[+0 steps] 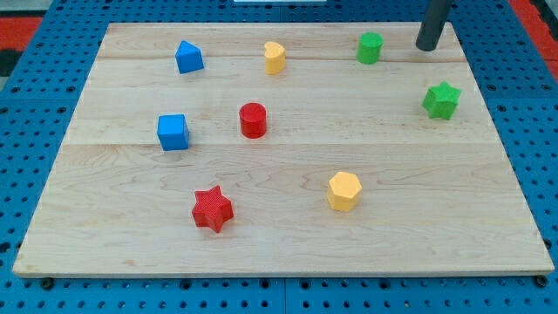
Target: Push the green circle into the green star
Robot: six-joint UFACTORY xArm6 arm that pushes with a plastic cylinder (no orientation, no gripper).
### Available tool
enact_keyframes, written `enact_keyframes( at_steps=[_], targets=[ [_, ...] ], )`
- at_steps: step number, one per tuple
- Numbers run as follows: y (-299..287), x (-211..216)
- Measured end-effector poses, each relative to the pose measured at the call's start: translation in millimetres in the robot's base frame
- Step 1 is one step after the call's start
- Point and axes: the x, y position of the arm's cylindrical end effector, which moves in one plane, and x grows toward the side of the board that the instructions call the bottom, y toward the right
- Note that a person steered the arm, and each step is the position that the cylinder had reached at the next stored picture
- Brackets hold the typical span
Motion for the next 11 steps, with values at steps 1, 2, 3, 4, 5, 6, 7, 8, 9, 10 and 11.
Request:
enact_keyframes(
  at_steps=[1, 2, 3, 4, 5, 6, 7, 8, 9, 10, 11],
  targets=[
    [-23.8, 0.0],
    [-39.7, 0.0],
    [-39.7, 0.0],
    [-33.8, 0.0],
    [-17.2, -5.0],
    [-14.9, -32.0],
    [-33.2, -57.3],
    [-58.8, -59.6],
    [-94.9, -60.4],
    [-106.4, -51.7],
    [-111.3, -38.5]
  ],
)
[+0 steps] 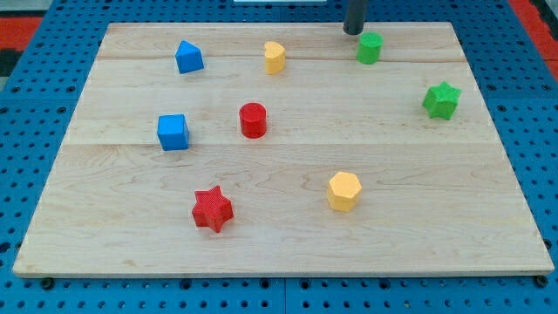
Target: Push the green circle into the green star
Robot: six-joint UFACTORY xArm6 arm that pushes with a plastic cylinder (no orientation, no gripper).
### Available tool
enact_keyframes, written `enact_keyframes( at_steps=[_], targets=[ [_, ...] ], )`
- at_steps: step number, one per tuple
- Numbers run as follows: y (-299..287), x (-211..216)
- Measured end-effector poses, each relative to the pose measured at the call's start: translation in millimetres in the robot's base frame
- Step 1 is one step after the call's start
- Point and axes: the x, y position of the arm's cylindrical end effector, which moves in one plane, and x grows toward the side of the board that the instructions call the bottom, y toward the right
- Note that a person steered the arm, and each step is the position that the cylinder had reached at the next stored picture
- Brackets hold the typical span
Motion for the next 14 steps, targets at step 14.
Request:
enact_keyframes(
  at_steps=[14],
  targets=[
    [50.3, 78.5]
  ],
)
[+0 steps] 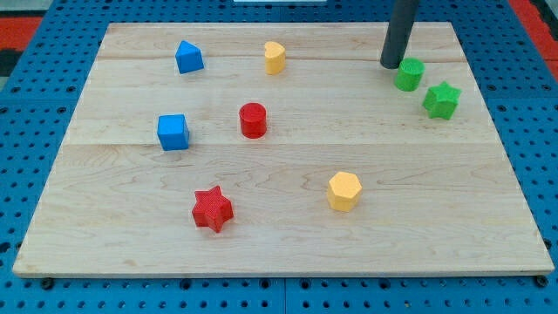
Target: Push the green circle into the green star
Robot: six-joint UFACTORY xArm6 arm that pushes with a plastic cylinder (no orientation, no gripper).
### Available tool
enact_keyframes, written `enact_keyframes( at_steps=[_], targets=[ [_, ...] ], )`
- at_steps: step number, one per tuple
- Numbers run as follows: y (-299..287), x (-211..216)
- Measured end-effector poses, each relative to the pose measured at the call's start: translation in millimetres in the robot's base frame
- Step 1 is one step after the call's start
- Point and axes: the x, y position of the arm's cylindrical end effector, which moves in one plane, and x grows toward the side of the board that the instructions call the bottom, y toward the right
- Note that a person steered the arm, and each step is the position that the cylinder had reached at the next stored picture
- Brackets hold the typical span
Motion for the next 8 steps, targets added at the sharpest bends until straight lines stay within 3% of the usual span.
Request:
enact_keyframes(
  at_steps=[8],
  targets=[
    [2.8, -2.9]
  ],
)
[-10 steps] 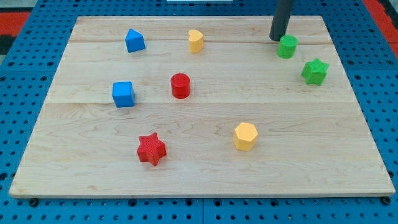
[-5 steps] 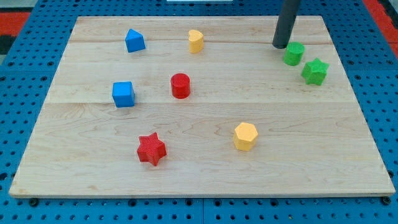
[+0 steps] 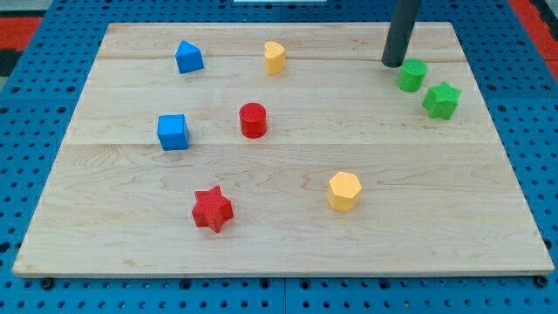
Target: Push the green circle into the green star
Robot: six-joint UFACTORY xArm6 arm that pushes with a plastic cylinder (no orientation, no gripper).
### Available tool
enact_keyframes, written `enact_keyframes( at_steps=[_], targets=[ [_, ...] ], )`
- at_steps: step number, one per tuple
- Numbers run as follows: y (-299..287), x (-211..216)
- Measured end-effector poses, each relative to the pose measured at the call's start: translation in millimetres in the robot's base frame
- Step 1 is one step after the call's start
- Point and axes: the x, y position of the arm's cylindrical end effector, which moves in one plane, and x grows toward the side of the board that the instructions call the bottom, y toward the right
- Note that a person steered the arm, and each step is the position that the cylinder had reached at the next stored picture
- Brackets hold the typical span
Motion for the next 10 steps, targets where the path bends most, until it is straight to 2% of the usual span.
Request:
enact_keyframes(
  at_steps=[7, 10],
  targets=[
    [18.4, 33.2],
    [-7.0, -2.8]
  ],
)
